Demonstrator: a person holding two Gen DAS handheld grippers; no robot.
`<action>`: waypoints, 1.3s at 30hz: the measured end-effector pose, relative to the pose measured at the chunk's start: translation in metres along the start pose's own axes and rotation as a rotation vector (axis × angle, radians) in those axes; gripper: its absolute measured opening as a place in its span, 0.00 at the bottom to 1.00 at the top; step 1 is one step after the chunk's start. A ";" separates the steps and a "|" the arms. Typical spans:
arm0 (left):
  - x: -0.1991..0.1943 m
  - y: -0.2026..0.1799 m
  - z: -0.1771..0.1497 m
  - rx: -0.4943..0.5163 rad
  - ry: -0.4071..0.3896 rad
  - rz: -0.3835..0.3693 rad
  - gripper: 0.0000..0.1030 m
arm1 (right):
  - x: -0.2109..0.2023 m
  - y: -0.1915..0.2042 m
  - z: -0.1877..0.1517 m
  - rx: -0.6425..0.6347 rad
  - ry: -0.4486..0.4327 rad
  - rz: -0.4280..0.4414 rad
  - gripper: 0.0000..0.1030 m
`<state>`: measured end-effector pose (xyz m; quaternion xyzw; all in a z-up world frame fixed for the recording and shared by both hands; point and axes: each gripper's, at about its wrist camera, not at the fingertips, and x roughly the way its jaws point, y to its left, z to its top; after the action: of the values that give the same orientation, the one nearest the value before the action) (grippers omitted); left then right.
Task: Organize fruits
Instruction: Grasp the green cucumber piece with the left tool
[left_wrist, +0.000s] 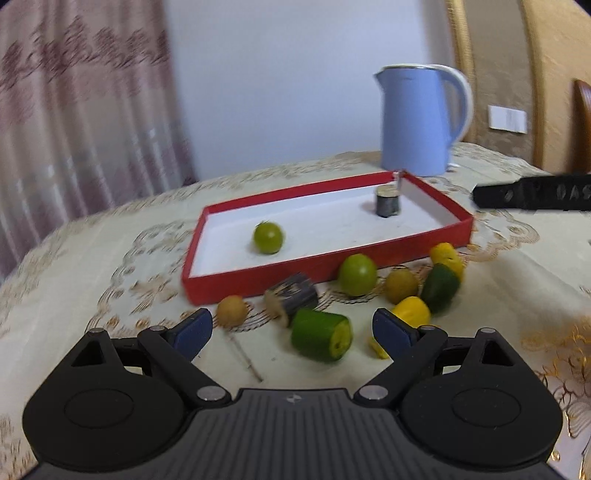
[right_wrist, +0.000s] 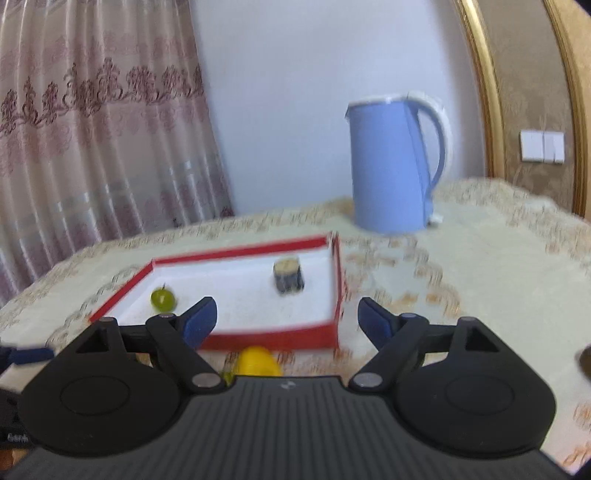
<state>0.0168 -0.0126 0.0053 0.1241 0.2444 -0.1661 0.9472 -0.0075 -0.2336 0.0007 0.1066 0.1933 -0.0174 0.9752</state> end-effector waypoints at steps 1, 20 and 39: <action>0.001 0.000 0.000 0.016 -0.003 -0.012 0.91 | 0.000 0.001 -0.003 -0.010 0.008 0.001 0.80; 0.047 0.014 0.006 0.003 0.168 -0.226 0.34 | -0.007 0.009 -0.017 -0.050 0.029 0.012 0.86; -0.003 0.044 -0.001 -0.140 0.054 -0.111 0.30 | -0.005 0.009 -0.024 -0.137 0.126 0.078 0.75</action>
<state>0.0303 0.0289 0.0128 0.0485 0.2874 -0.1973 0.9360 -0.0204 -0.2195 -0.0176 0.0479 0.2506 0.0407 0.9661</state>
